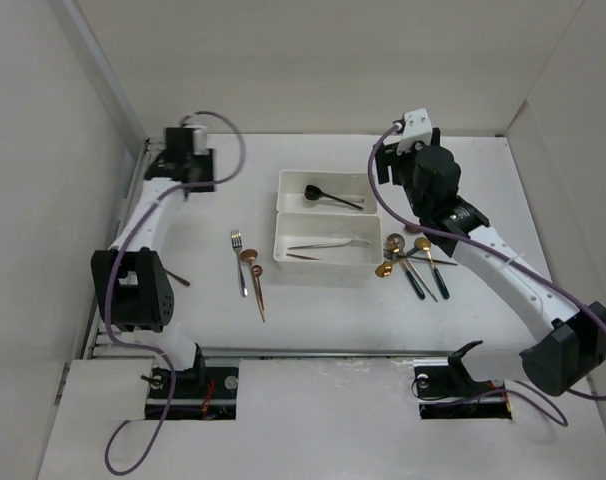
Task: Sort the eating utensils into containers
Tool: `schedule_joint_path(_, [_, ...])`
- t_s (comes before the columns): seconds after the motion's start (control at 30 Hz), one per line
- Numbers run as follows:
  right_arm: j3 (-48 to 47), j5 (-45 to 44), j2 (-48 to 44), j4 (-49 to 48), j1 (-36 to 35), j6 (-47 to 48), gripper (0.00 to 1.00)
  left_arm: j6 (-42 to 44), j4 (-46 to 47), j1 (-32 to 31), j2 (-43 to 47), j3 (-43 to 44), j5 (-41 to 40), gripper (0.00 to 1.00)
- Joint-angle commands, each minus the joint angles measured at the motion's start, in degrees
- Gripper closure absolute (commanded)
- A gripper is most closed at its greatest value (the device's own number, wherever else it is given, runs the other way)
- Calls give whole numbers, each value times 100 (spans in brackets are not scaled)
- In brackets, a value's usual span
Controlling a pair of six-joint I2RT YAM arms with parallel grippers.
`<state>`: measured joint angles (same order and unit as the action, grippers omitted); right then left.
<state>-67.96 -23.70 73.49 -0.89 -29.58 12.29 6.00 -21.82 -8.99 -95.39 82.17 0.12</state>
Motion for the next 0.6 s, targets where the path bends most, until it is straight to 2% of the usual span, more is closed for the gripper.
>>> schedule_joint_path(0.0, [-471, 260, 182, -298, -29, -526, 19, -820, -857, 1248, 163, -377, -979, 55])
schedule_joint_path(0.1, [-612, 261, 463, -298, -161, -676, 18, -977, -1420, 2004, -58, -482, -646, 53])
schedule_joint_path(0.23, [-858, -239, 780, -298, -451, -991, 14, -1030, -1877, 2481, -58, -781, -14, 49])
schedule_joint_path(0.3, [-859, -529, 903, -298, -574, -1271, 12, -1441, -2419, 2534, -311, -834, 233, 46])
schedule_joint_path(0.37, [-911, -697, 904, -246, -741, -1457, 12, -1680, -2423, 2534, -313, -983, 165, 46])
schedule_joint_path(0.43, [-912, -697, 956, -245, -820, -1694, 11, -2117, -2266, 2726, -252, -1063, -396, 46])
schedule_joint_path(0.57, [-1113, -749, 1017, -140, -874, -1906, 11, -2409, -2239, 3166, -585, -1492, -48, 47])
